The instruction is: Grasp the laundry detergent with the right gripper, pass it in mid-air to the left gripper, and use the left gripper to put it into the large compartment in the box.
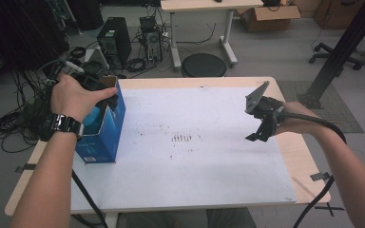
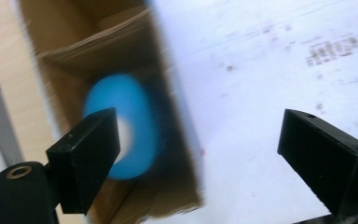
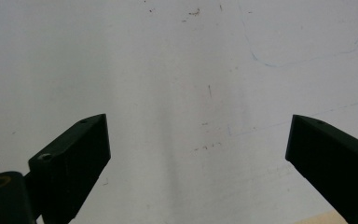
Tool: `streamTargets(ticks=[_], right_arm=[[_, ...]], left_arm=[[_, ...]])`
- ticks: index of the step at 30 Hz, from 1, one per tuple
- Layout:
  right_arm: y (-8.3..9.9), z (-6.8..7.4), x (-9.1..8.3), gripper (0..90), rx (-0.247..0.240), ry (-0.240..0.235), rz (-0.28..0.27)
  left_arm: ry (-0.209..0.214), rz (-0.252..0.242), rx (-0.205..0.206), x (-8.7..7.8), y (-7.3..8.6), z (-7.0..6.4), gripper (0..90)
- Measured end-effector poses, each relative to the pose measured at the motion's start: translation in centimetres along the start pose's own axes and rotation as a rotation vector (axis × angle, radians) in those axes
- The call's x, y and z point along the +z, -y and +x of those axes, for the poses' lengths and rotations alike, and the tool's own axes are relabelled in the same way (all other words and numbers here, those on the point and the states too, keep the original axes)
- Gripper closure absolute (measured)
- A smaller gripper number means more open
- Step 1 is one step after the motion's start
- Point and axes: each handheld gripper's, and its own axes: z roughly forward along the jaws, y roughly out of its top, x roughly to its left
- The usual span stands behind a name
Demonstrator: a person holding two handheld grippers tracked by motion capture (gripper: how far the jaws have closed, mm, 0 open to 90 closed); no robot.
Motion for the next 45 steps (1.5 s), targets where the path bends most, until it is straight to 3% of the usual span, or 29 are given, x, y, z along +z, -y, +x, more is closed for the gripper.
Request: streamTargets(ticks=[3,12,25,31,45], right_arm=[[-0.3,-0.2,0.2,5.9,-0.002,-0.007,-0.001],[-1.0,-0.3,0.5,4.7,-0.004,-0.021,-0.009],[-1.0,-0.5,0.8,3.2,0.014,-0.053,-0.028],[-0.8,-0.6,0.9,3.2,0.017,-0.053,-0.027],[-0.9,-0.5,1.2,3.4,0.012,-0.059,-0.019]], left_arm=[[0.032,-0.019,0.031,0.1,-0.4,-1.4,10.3],[0.073,-0.021,0.116,1.5,-1.2,-4.9,6.4],[0.134,0.026,0.206,5.1,-1.7,-8.9,5.0],[0.145,0.035,0.218,5.7,-1.9,-9.5,4.9],[0.154,0.042,0.226,5.9,-1.7,-9.2,4.9]])
